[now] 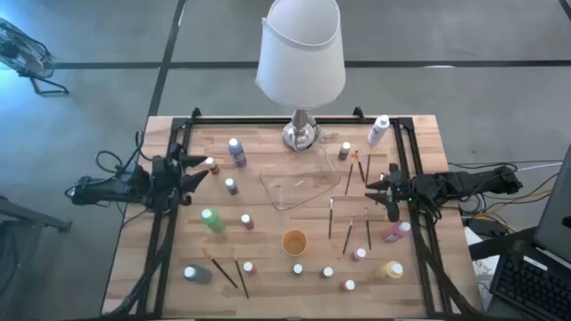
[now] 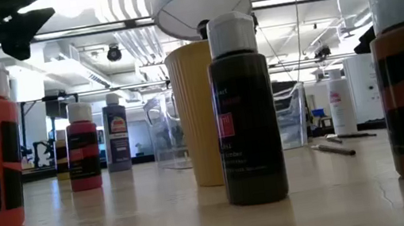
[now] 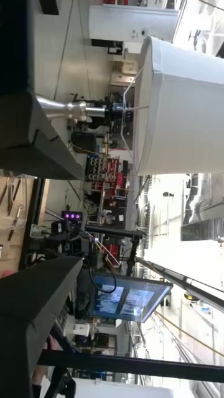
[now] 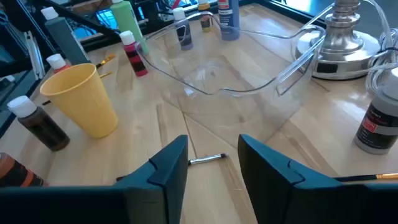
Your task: Pick & Place Paint Supplies
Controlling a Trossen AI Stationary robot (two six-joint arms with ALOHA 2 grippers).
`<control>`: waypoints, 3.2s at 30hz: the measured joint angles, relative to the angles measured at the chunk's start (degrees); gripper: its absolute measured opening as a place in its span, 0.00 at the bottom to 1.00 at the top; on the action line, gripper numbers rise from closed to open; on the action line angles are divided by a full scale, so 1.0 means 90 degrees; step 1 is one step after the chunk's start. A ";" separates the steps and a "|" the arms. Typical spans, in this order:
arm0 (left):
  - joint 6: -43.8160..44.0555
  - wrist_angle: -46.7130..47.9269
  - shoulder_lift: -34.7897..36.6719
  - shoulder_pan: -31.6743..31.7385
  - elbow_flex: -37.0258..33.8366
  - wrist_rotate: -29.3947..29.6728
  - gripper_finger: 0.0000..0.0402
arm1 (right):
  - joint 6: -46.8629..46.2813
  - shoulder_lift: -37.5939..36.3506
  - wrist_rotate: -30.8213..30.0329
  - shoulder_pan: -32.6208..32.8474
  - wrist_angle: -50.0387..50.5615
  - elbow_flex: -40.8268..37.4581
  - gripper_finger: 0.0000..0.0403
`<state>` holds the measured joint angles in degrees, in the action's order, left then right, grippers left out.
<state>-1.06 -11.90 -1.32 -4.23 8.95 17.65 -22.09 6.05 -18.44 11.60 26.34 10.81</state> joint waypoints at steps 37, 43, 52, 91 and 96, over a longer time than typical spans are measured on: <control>0.0000 0.0002 0.0000 -0.0002 -0.0002 0.0002 0.54 | 0.2157 -0.0004 -0.0404 -0.0002 -0.0009 0.0000 0.52; 0.0000 0.0000 -0.0002 -0.0002 -0.0002 0.0002 0.54 | 0.2379 0.0009 -0.0601 -0.0002 -0.0090 0.0000 0.54; 0.0002 0.0000 -0.0001 0.0000 -0.0002 0.0002 0.54 | 0.3144 0.0050 -0.0805 -0.0002 -0.2565 0.0000 0.58; 0.0002 0.0000 -0.0002 -0.0002 -0.0002 0.0002 0.54 | 0.4748 0.3342 -0.6412 -0.0002 -0.3676 0.3508 0.81; 0.0000 0.0000 -0.0002 -0.0002 -0.0002 0.0002 0.54 | 0.3543 0.3464 -0.6430 0.0002 -0.2592 0.3585 0.78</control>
<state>-1.06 -11.90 -1.34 -4.25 8.93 17.67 9.80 37.23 -76.31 11.61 3.01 43.07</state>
